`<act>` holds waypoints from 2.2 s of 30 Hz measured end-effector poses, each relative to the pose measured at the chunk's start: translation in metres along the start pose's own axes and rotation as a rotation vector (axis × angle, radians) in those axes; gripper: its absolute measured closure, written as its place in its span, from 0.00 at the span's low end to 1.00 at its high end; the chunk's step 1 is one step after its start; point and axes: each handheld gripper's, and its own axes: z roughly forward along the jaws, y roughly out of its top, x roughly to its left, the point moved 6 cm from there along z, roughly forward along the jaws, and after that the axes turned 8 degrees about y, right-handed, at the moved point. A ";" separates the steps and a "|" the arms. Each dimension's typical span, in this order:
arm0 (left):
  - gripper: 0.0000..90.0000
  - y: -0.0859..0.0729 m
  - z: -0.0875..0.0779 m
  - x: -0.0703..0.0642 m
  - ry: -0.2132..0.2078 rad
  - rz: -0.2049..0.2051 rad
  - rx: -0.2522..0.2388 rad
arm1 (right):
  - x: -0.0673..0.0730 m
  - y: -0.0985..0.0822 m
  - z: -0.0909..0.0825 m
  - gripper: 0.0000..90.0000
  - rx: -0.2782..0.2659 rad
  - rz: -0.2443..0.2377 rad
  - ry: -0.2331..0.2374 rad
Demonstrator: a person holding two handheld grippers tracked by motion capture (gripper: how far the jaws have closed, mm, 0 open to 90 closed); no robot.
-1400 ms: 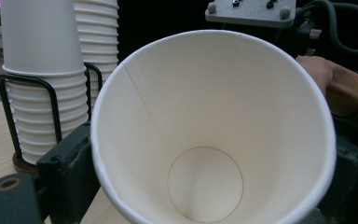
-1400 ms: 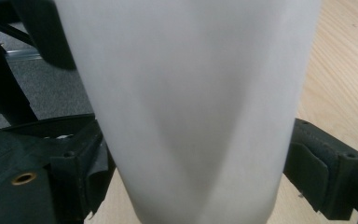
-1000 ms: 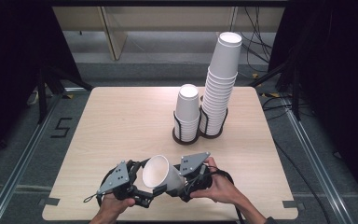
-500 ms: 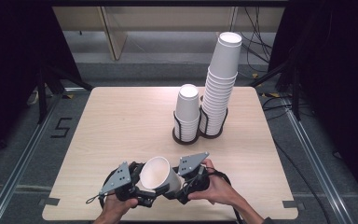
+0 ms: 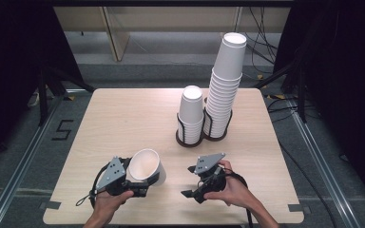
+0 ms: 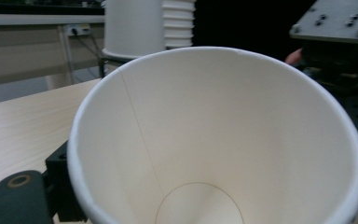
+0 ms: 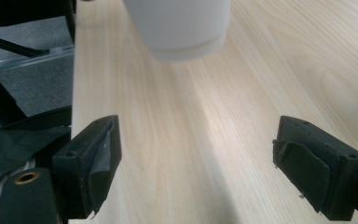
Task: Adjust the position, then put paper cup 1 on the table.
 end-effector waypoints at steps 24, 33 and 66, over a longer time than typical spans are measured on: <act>0.14 -0.018 -0.005 0.067 0.360 -0.015 0.093 | -0.003 -0.019 -0.004 0.18 0.036 -0.002 -0.031; 0.14 -0.021 -0.002 0.076 0.393 -0.028 0.110 | -0.006 -0.022 -0.009 0.18 0.032 0.006 -0.054; 0.14 -0.011 0.090 0.168 0.508 -0.042 0.175 | -0.010 -0.041 -0.027 0.18 0.019 0.048 -0.085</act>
